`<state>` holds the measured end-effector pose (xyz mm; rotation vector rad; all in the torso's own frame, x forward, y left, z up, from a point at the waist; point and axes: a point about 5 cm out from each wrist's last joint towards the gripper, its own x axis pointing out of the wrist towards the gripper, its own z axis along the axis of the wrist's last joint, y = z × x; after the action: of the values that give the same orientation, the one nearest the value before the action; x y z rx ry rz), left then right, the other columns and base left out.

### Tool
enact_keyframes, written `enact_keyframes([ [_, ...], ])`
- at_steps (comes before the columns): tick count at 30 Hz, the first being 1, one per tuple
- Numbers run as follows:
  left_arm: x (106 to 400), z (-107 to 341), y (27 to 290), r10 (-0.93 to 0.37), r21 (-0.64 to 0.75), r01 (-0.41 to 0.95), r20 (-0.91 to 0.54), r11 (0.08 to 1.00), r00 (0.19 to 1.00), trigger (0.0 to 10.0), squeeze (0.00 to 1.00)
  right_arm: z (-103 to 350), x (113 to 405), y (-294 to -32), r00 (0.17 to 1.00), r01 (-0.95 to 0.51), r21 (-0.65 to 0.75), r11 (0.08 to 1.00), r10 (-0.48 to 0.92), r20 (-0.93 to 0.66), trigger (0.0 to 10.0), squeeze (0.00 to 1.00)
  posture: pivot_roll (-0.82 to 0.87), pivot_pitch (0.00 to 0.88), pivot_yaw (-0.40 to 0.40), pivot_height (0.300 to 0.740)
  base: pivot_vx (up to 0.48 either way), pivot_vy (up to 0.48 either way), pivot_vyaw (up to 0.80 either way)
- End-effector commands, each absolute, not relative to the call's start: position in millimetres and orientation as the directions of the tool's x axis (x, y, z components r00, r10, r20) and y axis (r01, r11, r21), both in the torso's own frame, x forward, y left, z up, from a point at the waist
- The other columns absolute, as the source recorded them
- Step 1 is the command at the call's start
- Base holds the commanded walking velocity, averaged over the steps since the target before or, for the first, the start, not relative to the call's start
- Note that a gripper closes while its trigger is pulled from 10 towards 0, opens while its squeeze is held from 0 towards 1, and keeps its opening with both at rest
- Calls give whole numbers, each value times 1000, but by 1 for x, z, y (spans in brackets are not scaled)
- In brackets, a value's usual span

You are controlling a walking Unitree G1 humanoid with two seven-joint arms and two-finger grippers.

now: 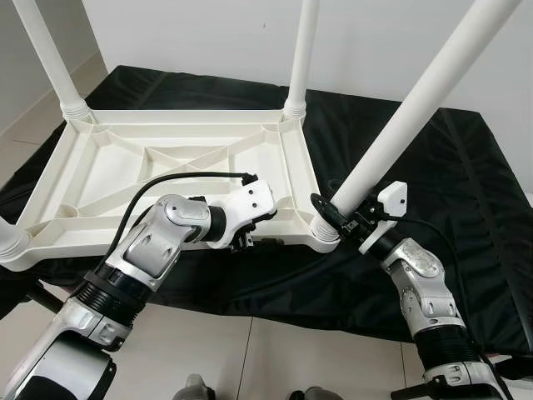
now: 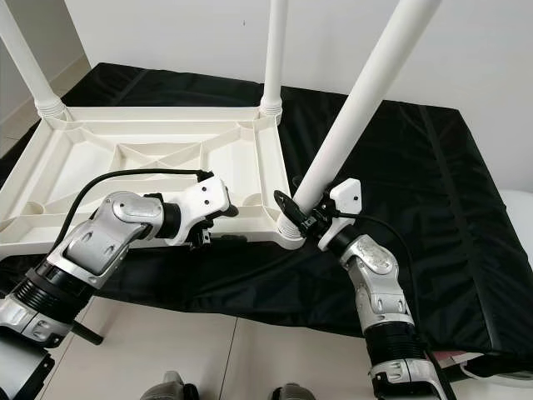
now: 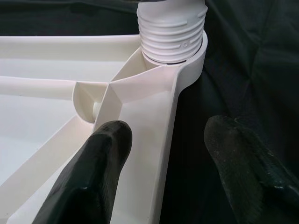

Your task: Building children table

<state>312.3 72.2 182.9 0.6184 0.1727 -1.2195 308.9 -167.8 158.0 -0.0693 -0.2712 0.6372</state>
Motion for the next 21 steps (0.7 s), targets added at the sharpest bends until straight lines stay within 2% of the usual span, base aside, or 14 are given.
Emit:
enact_keyframes([
  [1,309,185,68,-833,356,920,-449,166,324,10000,0,158,310,-167,766,-586,-144,798,603,223,10000,0,-31,48,-19,740,0,0,0],
  [7,311,189,61,-839,366,918,-442,153,317,10000,0,157,310,-166,762,-592,-146,792,610,217,10000,0,-32,51,-18,740,0,0,0],
  [14,312,195,41,-861,374,920,-423,118,282,10000,0,156,309,-165,758,-600,-154,785,619,207,10000,0,-34,58,-12,740,0,0,0],
  [21,312,189,35,-859,360,927,-437,106,268,10000,0,156,309,-165,758,-600,-155,785,619,205,10000,0,-38,57,-10,740,0,0,0],
])
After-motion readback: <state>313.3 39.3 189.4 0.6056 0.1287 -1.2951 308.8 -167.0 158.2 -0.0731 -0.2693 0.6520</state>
